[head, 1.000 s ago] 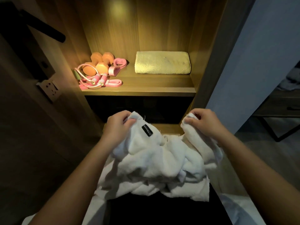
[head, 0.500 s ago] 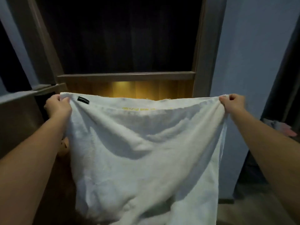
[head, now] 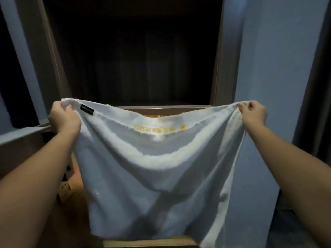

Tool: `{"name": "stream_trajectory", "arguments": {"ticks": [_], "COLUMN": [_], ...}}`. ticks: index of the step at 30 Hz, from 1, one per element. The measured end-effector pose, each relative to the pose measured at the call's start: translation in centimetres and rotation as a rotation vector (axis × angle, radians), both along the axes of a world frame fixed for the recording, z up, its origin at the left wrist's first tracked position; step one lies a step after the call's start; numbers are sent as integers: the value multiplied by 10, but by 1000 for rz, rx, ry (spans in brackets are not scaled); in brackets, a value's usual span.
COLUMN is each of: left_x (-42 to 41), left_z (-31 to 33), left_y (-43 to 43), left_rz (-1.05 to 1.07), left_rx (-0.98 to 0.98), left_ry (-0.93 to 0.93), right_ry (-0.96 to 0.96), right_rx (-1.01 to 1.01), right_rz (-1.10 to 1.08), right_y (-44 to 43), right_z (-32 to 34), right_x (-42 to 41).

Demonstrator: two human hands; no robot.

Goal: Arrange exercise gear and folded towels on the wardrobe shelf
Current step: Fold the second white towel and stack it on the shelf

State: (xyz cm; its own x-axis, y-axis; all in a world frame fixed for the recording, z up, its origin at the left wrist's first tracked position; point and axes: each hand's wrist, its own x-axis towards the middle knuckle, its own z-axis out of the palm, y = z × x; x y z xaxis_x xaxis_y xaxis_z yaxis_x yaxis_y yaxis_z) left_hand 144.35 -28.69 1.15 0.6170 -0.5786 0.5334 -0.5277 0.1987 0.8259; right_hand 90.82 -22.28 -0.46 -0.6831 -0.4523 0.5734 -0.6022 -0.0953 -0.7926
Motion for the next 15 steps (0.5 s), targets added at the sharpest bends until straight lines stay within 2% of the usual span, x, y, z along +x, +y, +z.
{"name": "stream_trajectory", "arguments": {"ticks": [1, 3, 4, 6, 7, 10, 15], "left_x": [0, -1, -2, -3, -3, -1, -36], "left_z": [-4, -20, -27, -39, -44, -64, -78], "left_y": [-2, -3, -3, -4, -5, -7, -3], "left_rz": [-2, -16, -23, -8, 20, 83, -109], "left_rx": [56, 161, 149, 98, 132, 343, 239], "left_ry": [1, -15, -19, -3, -2, -63, -177], "right_ry": [0, -1, 9, 16, -10, -87, -33], "right_rx": [-5, 137, 187, 142, 108, 233, 226], "right_rz": [-2, 9, 19, 21, 3, -38, 94], "right_y": [-2, -4, -5, -7, -8, -5, -7], "right_z": [2, -6, -13, -26, -30, -52, -74], "right_x": [2, 4, 4, 3, 1, -4, 24]}}
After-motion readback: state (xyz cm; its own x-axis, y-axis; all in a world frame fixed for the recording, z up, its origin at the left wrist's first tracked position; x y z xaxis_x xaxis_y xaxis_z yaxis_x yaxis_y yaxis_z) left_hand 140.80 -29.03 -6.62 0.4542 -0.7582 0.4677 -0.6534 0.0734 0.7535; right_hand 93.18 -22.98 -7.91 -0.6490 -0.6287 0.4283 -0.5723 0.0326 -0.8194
